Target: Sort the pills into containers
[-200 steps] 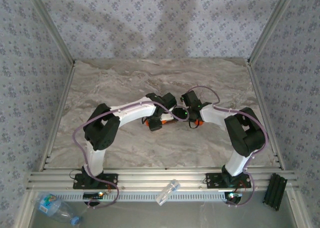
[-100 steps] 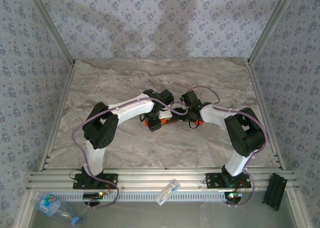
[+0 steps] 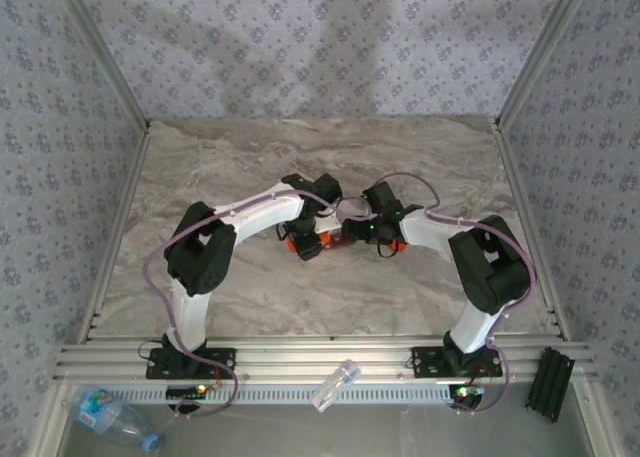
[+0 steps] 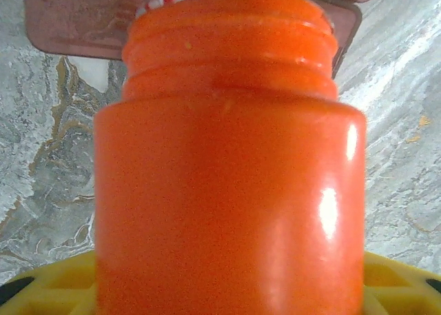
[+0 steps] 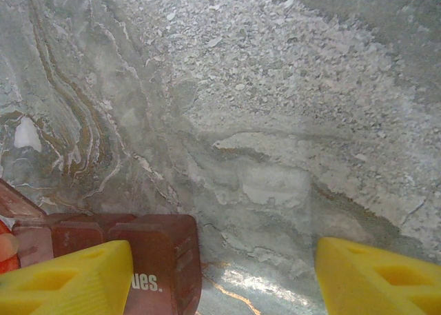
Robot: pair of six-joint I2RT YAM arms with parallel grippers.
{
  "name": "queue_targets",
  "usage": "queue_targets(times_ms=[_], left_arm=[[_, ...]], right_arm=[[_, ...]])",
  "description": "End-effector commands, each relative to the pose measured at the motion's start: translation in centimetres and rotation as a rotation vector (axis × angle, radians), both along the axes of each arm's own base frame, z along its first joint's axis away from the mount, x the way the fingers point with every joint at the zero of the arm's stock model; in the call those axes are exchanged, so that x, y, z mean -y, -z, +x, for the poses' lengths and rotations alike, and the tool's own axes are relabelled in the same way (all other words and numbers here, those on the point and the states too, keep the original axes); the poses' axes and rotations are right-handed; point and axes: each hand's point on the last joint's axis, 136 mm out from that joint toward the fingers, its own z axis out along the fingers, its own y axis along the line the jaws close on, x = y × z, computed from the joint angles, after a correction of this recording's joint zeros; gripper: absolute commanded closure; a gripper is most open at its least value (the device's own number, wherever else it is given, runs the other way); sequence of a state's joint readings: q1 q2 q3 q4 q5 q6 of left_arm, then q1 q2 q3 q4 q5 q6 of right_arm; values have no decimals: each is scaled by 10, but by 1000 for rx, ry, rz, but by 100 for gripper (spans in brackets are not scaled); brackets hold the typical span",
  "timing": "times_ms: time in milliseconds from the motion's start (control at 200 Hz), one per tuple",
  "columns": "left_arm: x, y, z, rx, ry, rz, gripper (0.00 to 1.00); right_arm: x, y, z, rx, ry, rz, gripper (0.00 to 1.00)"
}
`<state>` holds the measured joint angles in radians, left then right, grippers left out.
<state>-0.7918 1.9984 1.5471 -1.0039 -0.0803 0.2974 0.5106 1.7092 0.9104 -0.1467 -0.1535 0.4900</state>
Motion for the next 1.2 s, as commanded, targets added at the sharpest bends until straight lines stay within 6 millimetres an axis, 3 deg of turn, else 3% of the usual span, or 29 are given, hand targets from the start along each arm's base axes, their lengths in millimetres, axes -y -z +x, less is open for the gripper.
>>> queue_targets(times_ms=[0,530,884,1194], left_arm=[[2,1,-2,-32,-11,-10,100],[3,1,-12,-106,-32,9,100],[3,-3,5,74,50,78,100],[12,-8,5,131,122,76,100]], right_arm=[[-10,16,-16,-71,-23,17,28],[-11,15,-14,-68,-22,16,28],[-11,17,-15,-71,-25,14,28],[-11,17,-15,-73,-25,14,28]])
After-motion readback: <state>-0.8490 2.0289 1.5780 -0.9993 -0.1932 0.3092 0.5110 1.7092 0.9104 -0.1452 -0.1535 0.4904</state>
